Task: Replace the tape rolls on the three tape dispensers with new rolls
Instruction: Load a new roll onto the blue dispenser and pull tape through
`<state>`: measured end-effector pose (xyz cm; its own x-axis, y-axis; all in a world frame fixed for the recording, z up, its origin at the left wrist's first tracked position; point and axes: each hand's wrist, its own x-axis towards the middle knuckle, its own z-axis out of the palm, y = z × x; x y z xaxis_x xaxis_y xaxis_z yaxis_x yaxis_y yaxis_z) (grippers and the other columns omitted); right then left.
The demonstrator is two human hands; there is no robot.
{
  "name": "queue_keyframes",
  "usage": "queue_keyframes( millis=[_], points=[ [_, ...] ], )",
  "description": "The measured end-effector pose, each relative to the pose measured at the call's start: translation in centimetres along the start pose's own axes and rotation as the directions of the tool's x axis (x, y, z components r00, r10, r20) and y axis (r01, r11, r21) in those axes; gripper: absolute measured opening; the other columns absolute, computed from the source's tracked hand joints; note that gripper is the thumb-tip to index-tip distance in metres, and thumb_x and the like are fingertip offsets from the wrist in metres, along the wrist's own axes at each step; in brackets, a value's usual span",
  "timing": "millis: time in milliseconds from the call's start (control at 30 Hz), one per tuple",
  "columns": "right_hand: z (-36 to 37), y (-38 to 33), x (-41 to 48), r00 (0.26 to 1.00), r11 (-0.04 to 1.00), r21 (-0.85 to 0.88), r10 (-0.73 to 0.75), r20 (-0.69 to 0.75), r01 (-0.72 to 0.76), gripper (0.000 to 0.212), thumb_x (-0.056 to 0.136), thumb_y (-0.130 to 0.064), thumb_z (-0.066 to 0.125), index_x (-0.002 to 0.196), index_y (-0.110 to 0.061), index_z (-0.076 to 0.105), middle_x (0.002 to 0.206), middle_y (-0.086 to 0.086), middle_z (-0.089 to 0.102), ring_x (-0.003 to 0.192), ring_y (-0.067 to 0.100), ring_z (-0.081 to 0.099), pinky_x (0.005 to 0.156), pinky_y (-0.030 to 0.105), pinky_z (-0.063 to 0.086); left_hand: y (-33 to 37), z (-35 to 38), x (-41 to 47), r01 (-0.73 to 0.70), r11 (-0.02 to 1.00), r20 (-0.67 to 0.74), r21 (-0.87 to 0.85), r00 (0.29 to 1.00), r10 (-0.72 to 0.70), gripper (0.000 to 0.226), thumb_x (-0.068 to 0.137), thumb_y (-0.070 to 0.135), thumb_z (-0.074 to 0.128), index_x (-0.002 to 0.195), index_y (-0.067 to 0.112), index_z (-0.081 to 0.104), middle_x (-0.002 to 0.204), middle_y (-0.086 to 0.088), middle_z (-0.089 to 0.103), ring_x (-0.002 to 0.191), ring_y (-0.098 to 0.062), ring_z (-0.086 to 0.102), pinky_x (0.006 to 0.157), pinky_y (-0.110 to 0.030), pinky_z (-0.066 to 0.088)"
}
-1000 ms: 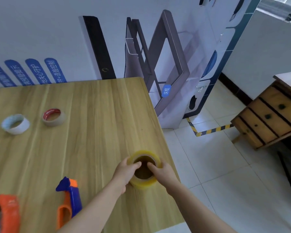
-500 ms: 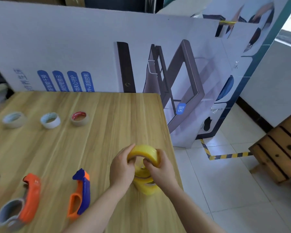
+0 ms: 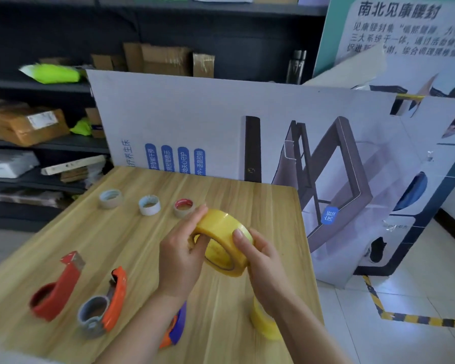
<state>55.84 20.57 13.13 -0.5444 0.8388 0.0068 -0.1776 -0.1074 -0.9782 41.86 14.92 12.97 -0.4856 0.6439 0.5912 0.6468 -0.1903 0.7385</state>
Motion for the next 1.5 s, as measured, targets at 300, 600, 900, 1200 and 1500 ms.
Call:
queue_keyframes(
  millis=[300, 600, 900, 1200, 1500],
  points=[
    [7.3, 0.0, 1.4, 0.977, 0.987, 0.160, -0.035, 0.209, 0.001, 0.043, 0.066, -0.042, 0.080, 0.088, -0.009, 0.065, 0.084, 0.014, 0.057, 0.083, 0.027, 0.051, 0.081, 0.041, 0.039, -1.5, -7.0, 3.3, 0.240, 0.963, -0.046, -0.119, 0.968, -0.247, 0.039, 0.085, 0.001, 0.057, 0.105, 0.034, 0.066, 0.077, 0.039, 0.064, 0.080, 0.013, 0.061, 0.069, -0.006, 0.046],
    [18.5, -0.8, 4.5, 0.981, 0.999, -0.022, -0.042, 0.189, 0.047, 0.035, 0.085, -0.036, 0.060, 0.102, -0.007, 0.067, 0.086, 0.009, 0.069, 0.080, 0.022, 0.064, 0.080, 0.040, 0.050, -6.5, -15.8, 7.3, 0.052, 0.998, 0.087, -0.037, 0.995, -0.049, 0.043, 0.084, -0.001, 0.060, 0.118, 0.026, 0.067, 0.113, 0.015, 0.066, 0.106, 0.002, 0.060, 0.090, -0.019, 0.049],
    [27.9, 1.0, 6.7, 0.970, 0.994, 0.031, -0.107, 0.219, 0.103, 0.028, 0.087, -0.024, 0.059, 0.107, -0.004, 0.065, 0.090, 0.010, 0.073, 0.087, 0.021, 0.069, 0.083, 0.035, 0.052, -12.4, -23.2, 12.0, 0.270, 0.962, 0.119, -0.043, 0.957, -0.263, 0.026, 0.084, 0.007, 0.060, 0.101, 0.025, 0.066, 0.087, 0.015, 0.068, 0.084, -0.005, 0.063, 0.070, -0.030, 0.052],
    [31.0, 0.2, 7.2, 0.988, 0.993, -0.069, -0.085, 0.127, 0.095, 0.025, 0.094, -0.023, 0.060, 0.111, -0.006, 0.065, 0.088, 0.004, 0.075, 0.082, 0.016, 0.072, 0.073, 0.024, 0.055, -13.2, -24.9, 13.0, 0.079, 0.994, 0.203, -0.078, 0.977, -0.061, 0.038, 0.082, 0.000, 0.059, 0.111, 0.023, 0.068, 0.097, 0.014, 0.067, 0.090, -0.008, 0.065, 0.071, -0.031, 0.054],
    [29.1, -2.2, 6.7, 0.988, 0.990, 0.050, -0.137, 0.070, 0.134, 0.038, 0.089, -0.037, 0.054, 0.106, -0.006, 0.068, 0.088, 0.015, 0.070, 0.078, 0.024, 0.065, 0.072, 0.032, 0.057, -11.1, -23.3, 13.4, 0.195, 0.974, 0.191, -0.119, 0.967, -0.170, 0.029, 0.086, 0.014, 0.065, 0.100, 0.039, 0.060, 0.090, 0.017, 0.067, 0.086, 0.001, 0.062, 0.072, -0.013, 0.047]
  ],
)
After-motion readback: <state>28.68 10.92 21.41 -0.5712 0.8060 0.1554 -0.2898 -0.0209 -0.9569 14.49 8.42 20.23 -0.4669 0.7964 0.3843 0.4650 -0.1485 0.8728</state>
